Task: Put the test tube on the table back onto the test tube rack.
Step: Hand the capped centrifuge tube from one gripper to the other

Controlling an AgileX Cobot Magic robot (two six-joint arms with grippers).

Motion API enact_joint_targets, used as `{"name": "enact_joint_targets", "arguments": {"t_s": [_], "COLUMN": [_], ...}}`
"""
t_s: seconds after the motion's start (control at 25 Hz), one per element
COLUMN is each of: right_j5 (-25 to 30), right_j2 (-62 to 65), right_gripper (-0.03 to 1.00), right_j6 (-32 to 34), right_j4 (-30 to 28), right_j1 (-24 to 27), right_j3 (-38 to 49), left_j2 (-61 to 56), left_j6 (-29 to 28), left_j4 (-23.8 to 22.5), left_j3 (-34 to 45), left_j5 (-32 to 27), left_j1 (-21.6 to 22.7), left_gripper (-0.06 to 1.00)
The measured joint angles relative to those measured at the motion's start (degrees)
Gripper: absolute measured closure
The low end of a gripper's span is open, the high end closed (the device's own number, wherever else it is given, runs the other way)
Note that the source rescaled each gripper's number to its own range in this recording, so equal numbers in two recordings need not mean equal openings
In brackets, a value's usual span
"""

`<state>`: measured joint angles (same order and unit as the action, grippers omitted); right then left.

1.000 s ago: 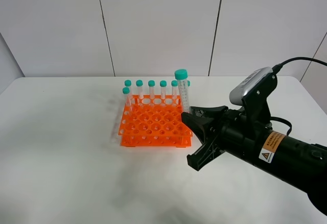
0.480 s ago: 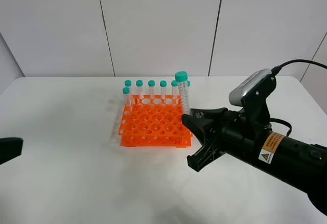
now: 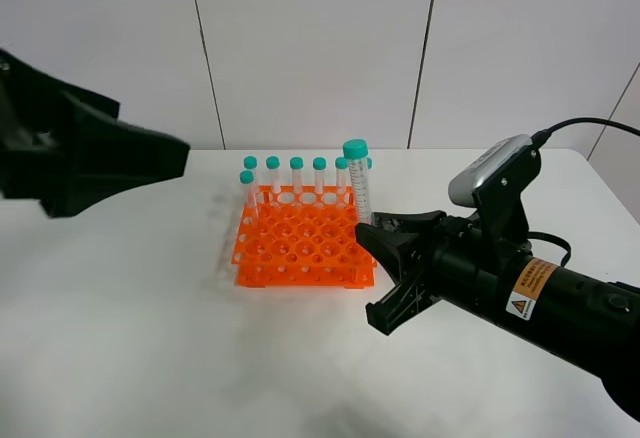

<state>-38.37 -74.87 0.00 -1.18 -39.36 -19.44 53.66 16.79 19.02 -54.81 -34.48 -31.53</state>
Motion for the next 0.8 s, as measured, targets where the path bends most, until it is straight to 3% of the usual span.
{"name": "enact_joint_targets", "arguments": {"t_s": [0.56,0.8], "right_j5": [0.0,0.0], "right_j2": [0.0,0.0], "right_gripper": [0.95,0.95], "right_j6": [0.7,0.9], "right_j4": [0.0,0.0], "right_j1": [0.0,0.0], "right_j3": [0.0,0.0], "left_j2": [16.0,22.3], "left_j6": [26.8,32.2], "left_j4": [30.2,34.3], "left_j3": [-1.4,-3.9], "left_j5": [8.9,12.4], "left_j1": [-1.8,-5.8], "left_gripper": [-0.06,-0.06]}}
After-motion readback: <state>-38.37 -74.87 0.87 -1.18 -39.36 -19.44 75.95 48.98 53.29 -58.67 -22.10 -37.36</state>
